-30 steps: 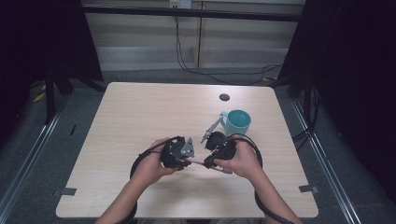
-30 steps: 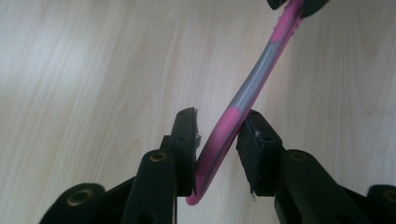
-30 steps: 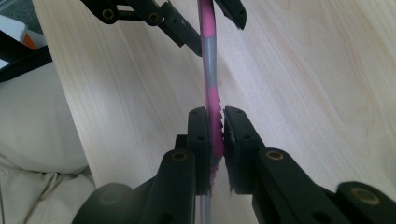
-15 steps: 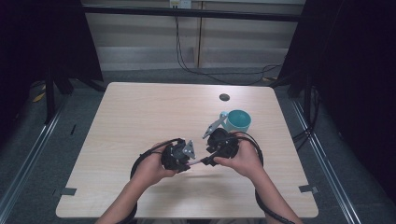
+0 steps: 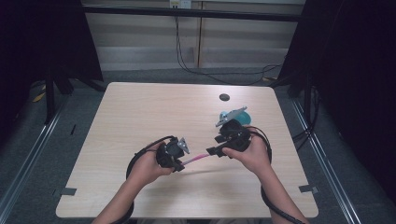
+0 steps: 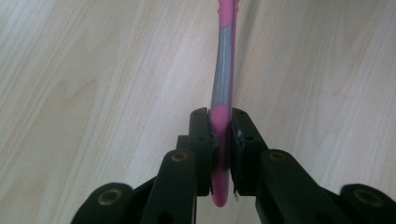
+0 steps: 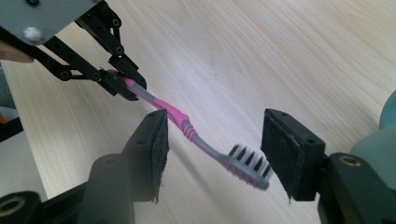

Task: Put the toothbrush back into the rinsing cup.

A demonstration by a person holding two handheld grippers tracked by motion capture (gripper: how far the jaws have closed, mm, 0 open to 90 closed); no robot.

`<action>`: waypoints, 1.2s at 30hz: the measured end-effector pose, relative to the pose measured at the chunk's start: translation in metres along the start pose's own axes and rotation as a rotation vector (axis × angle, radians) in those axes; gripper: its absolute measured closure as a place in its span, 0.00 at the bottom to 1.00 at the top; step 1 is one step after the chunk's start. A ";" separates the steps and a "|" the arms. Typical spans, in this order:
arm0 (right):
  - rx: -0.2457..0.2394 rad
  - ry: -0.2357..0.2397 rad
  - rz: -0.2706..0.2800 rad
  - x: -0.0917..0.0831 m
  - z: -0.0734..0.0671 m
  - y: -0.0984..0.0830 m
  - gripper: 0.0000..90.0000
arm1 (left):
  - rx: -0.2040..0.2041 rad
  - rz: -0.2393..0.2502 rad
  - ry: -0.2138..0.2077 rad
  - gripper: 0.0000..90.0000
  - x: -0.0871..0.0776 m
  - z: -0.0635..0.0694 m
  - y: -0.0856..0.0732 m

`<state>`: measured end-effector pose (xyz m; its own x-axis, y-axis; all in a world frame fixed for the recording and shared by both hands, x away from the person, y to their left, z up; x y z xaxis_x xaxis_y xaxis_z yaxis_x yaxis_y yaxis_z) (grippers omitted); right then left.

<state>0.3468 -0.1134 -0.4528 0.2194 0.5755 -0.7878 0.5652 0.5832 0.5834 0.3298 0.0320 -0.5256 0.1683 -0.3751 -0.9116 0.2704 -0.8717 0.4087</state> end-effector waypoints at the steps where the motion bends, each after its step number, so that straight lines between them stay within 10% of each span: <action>1: 0.005 -0.001 0.003 -0.002 0.001 -0.001 0.45 | -0.007 0.001 0.000 0.90 0.000 -0.001 0.000; 36: 0.166 0.053 0.121 0.013 0.005 -0.019 0.40 | -0.269 0.121 -0.031 0.90 -0.015 -0.016 0.002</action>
<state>0.3426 -0.1199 -0.4755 0.2541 0.6678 -0.6996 0.6615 0.4077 0.6294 0.3428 0.0407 -0.5104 0.1870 -0.4845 -0.8546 0.4927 -0.7063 0.5083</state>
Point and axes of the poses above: each handheld gripper's, and its own axes: x roughly forward along the jaws, y roughly out of its top, z roughly to its right, the point moved 9 cm from there along x, roughly forward along the jaws, and after that the axes turned 6 degrees about y, right-handed, at the moved point
